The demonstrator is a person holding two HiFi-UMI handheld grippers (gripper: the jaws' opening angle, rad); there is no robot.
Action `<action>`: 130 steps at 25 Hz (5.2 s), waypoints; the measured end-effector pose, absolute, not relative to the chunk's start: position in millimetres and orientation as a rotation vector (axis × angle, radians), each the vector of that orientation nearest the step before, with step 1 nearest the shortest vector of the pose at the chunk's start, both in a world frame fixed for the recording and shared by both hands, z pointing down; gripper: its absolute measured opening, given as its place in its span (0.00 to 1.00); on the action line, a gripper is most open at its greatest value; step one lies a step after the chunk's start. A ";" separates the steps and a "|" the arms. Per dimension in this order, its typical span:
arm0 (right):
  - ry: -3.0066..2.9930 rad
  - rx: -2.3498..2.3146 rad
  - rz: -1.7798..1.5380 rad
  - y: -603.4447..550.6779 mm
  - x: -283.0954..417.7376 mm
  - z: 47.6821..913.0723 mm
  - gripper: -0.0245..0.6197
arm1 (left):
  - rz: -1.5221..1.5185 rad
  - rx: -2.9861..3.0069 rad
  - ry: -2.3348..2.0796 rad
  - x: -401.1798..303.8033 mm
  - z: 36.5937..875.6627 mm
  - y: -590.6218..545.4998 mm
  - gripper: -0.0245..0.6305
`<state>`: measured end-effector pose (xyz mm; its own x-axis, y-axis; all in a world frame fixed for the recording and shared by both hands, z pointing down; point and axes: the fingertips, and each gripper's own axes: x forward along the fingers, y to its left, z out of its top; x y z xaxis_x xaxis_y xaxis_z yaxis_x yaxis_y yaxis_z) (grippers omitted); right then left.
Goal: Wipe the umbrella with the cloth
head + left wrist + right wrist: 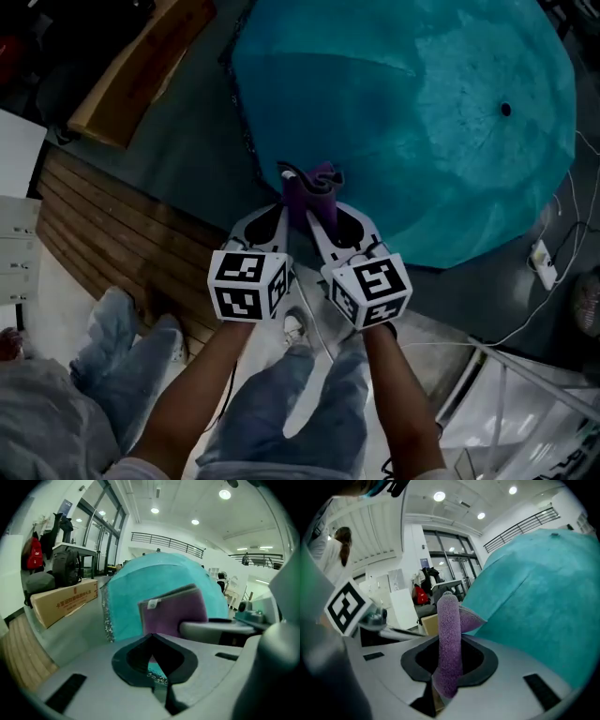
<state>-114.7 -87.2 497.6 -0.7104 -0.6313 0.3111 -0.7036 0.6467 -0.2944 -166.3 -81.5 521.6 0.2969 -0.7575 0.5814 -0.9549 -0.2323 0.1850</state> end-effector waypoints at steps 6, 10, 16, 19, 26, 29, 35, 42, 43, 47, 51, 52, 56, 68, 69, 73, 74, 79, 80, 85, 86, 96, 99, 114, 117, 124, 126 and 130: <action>-2.573 0.935 0.461 -81.4 -156.9 553.4 0.16 | 0.497 2.033 -1.546 -203.6 532.2 -76.8 0.05; -2.541 0.997 0.416 -90.8 -139.7 556.0 0.16 | 0.483 2.047 -1.533 -194.9 537.7 -79.1 0.05; -2.570 1.224 0.499 -101.9 -77.5 523.8 0.16 | 0.499 2.098 -1.471 -154.7 536.4 -75.6 0.05; -2.593 1.298 0.536 -103.2 -40.8 508.4 0.16 | 0.501 2.123 -1.448 -125.6 531.7 -75.2 0.05; -2.623 1.424 0.597 -100.5 41.2 483.9 0.16 | 0.504 2.187 -1.395 -45.8 518.3 -73.6 0.05; -2.629 1.462 0.613 -95.3 72.6 480.5 0.16 | 0.513 2.219 -1.367 -12.6 513.9 -69.9 0.05; -2.666 1.570 0.694 -87.7 136.9 473.6 0.16 | 0.542 2.259 -1.328 45.2 514.2 -67.0 0.05; -2.609 1.753 0.795 -75.0 230.9 481.3 0.16 | 0.584 2.304 -1.255 119.2 518.3 -55.9 0.05; -2.599 1.778 0.808 -72.8 245.1 484.1 0.16 | 0.592 2.314 -1.236 131.7 519.8 -53.7 0.05; -2.571 1.856 0.853 -66.1 292.9 501.9 0.16 | 0.623 2.357 -1.193 174.1 528.0 -48.9 0.05; -2.524 1.914 0.892 -60.3 337.5 524.8 0.16 | 0.633 2.384 -1.165 214.2 534.4 -46.4 0.05; -2.509 1.925 0.903 -59.9 347.7 531.1 0.16 | 0.638 2.390 -1.156 223.6 535.8 -46.6 0.05; -2.434 1.963 0.953 -59.2 382.7 561.3 0.16 | 0.652 2.407 -1.127 254.1 540.9 -46.6 0.05; -2.090 2.029 1.035 -46.3 467.3 646.8 0.16 | 0.683 2.421 -1.086 300.5 557.7 -48.3 0.05; -2.086 2.030 1.029 -43.7 469.4 641.8 0.16 | 0.688 2.417 -1.084 301.9 556.4 -47.6 0.05; -2.124 2.015 0.967 -32.3 458.4 595.2 0.16 | 0.697 2.410 -1.064 306.5 537.8 -38.7 0.05; -2.140 2.006 0.945 -30.4 451.5 579.4 0.16 | 0.695 2.411 -1.061 306.2 530.1 -36.0 0.05; -2.220 1.946 0.796 -32.3 404.9 492.0 0.16 | 0.653 2.412 -1.074 292.7 480.9 -34.1 0.05; -2.235 1.936 0.775 -31.6 393.1 475.1 0.16 | 0.643 2.414 -1.080 286.5 469.0 -33.5 0.04; -2.294 1.902 0.710 -23.2 332.5 395.4 0.16 | 0.586 2.436 -1.132 247.2 401.8 -31.5 0.04; -2.303 1.897 0.702 -21.6 320.6 380.7 0.16 | 0.573 2.439 -1.141 238.6 387.9 -31.1 0.04; -2.429 1.862 0.575 -8.8 228.4 239.7 0.16 | 0.409 2.472 -1.236 161.1 255.7 -21.9 0.05; -2.449 1.838 0.534 -3.7 204.7 215.1 0.16 | 0.390 2.482 -1.253 139.5 231.7 -16.4 0.04; -2.458 1.751 0.400 1.3 143.3 173.7 0.16 | 0.304 2.510 -1.322 83.7 186.4 -11.8 0.04; -2.454 1.745 0.398 0.5 139.0 175.2 0.16 | 0.305 2.507 -1.322 80.7 188.1 -12.2 0.05; -2.451 1.736 0.387 0.5 133.2 174.8 0.16 | 0.314 2.513 -1.320 77.8 188.4 -10.2 0.05; -2.453 1.728 0.388 0.3 130.6 176.3 0.16 | 0.313 2.514 -1.319 77.2 188.7 -10.8 0.05; -2.451 1.717 0.393 2.5 125.6 180.8 0.16 | 0.319 2.515 -1.313 75.3 191.1 -8.7 0.05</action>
